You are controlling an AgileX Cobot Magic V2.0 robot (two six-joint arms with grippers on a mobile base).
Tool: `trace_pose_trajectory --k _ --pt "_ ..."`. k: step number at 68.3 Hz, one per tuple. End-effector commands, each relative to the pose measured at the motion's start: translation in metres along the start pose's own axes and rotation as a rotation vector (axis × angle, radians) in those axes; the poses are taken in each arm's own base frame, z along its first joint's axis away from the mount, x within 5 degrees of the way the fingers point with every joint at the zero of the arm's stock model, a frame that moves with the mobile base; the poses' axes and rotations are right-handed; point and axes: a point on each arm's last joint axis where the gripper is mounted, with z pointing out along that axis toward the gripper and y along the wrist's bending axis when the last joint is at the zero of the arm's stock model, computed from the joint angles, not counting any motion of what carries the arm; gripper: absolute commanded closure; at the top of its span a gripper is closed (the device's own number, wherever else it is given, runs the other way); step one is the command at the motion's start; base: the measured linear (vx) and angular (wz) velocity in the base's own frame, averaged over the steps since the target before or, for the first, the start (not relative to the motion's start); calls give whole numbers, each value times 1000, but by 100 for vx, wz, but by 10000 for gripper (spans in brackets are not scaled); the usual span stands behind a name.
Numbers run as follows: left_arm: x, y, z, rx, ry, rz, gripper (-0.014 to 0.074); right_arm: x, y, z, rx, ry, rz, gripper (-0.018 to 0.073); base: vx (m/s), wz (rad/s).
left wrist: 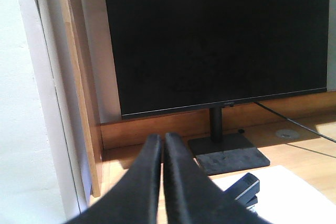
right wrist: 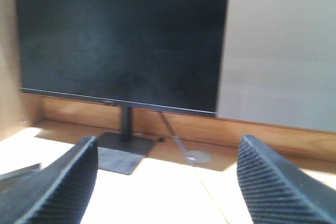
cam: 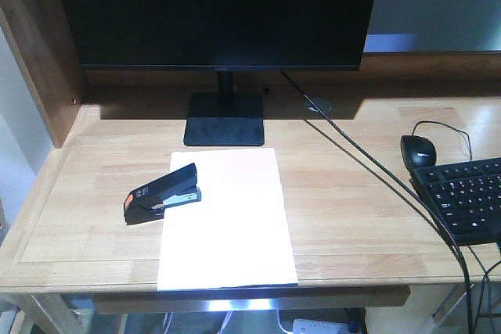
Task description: Grab stapler and paper to desk for stapling
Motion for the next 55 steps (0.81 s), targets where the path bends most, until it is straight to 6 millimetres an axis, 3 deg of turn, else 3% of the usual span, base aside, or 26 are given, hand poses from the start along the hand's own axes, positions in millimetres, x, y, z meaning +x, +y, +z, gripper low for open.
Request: trace_pose_trajectory --k 1,7,16,55 --pt "-14 1 -1 0 -86 -10 603 -8 -6 1 60 -10 -26 157 0 0" --pt "-14 1 -1 0 -86 -10 603 -7 -7 0 73 -9 -33 298 0 0" --pt "-14 1 -1 0 -86 -10 603 -8 -6 0 63 -11 -44 576 0 0" --pt "-9 0 1 0 -96 -10 603 -8 -7 0 70 -10 -40 568 0 0"
